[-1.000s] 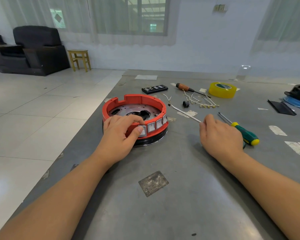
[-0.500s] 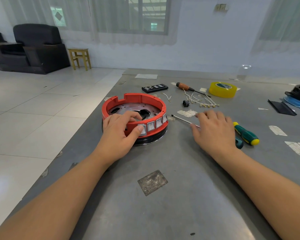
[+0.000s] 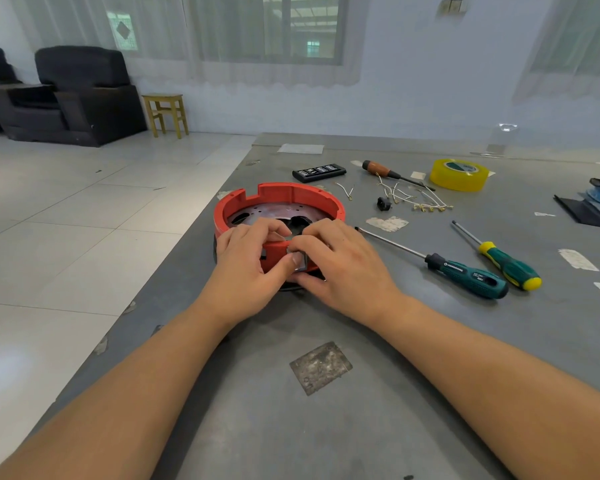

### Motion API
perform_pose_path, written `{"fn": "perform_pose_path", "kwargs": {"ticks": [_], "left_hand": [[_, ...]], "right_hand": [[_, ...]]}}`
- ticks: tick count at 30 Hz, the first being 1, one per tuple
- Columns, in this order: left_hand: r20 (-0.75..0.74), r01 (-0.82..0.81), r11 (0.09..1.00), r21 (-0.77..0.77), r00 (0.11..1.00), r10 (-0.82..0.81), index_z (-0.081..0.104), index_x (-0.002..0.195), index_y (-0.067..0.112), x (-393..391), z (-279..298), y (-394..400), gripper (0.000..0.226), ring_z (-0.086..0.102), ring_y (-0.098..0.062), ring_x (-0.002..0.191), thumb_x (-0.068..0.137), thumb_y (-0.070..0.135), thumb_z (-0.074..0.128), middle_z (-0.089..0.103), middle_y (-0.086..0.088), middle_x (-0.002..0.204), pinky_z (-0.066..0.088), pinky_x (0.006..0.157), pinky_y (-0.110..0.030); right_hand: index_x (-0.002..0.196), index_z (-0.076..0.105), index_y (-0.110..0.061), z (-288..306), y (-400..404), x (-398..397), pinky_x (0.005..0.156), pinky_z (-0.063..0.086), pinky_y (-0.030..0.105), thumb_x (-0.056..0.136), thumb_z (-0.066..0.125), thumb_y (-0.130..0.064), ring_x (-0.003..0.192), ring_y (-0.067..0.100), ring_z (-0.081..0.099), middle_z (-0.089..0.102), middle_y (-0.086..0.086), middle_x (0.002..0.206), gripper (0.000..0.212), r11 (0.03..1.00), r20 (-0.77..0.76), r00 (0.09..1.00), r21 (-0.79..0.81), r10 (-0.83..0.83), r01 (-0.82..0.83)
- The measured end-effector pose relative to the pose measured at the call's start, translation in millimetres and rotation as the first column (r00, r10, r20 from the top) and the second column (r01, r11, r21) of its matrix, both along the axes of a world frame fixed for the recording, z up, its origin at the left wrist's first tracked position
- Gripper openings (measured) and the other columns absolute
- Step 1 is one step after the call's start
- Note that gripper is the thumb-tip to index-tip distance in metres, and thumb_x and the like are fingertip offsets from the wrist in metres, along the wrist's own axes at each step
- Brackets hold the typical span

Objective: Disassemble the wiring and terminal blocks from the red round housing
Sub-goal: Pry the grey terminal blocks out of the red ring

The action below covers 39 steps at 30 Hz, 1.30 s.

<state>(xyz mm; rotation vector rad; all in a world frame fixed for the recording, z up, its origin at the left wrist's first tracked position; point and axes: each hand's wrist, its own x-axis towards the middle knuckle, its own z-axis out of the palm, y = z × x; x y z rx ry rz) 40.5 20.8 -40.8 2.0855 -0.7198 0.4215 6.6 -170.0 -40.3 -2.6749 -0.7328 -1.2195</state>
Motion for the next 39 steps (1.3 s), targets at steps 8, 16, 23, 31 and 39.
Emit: {"fn": "perform_pose_path", "kwargs": {"ticks": [8,16,23,31,39], "left_hand": [[0.072,0.069,0.997,0.028,0.995,-0.071,0.054,0.130,0.052,-6,7,4,0.040,0.038,0.002,0.129,0.094,0.040,0.044,0.055,0.036,0.122,0.021,0.115,-0.025],[0.263,0.059,0.990,0.130,0.961,-0.092,0.070,0.125,0.027,-17,10,-5,0.036,0.041,-0.014,0.137,0.091,0.039,0.070,0.064,0.017,0.133,0.026,0.114,-0.039],[0.294,0.013,0.967,0.253,0.952,-0.090,0.070,0.125,0.015,-17,12,-6,0.036,0.045,-0.022,0.135,0.094,0.034,0.067,0.066,0.005,0.130,0.027,0.112,-0.039],[0.296,-0.005,0.947,0.322,0.950,-0.096,0.067,0.129,0.021,-11,8,-9,0.038,0.043,-0.015,0.137,0.096,0.039,0.066,0.062,0.007,0.136,0.023,0.111,-0.033],[0.271,-0.154,0.914,0.376,0.961,0.050,0.058,0.142,0.029,-3,0,-17,0.048,0.052,-0.018,0.129,0.099,0.049,0.055,0.065,0.011,0.131,0.025,0.111,-0.037]], "right_hand": [[0.115,0.062,-0.012,5,-12,-24,0.089,0.045,0.023,0.092,0.071,-0.037,0.097,0.012,0.055,0.057,-0.004,0.106,0.035,0.936,-0.155,0.980,0.347,0.125,-0.064],[0.114,0.063,-0.017,7,-8,-39,0.083,0.042,0.010,0.089,0.076,-0.021,0.093,0.003,0.060,0.064,-0.011,0.103,0.028,0.815,-0.196,0.962,0.577,0.192,-0.046],[0.122,0.065,-0.013,7,-16,-33,0.098,0.048,0.023,0.093,0.073,-0.026,0.113,0.006,0.060,0.062,-0.005,0.120,0.032,0.903,-0.095,0.977,0.408,0.193,-0.139],[0.108,0.071,-0.010,12,-30,-27,0.091,0.054,0.032,0.088,0.077,-0.018,0.109,0.012,0.065,0.069,-0.002,0.112,0.022,0.944,-0.059,0.981,0.287,0.185,-0.161],[0.094,0.069,-0.028,41,-69,8,0.076,0.051,0.009,0.086,0.078,-0.021,0.083,-0.003,0.068,0.071,-0.018,0.093,0.014,0.734,-0.254,0.966,0.647,-0.046,0.205]]}}
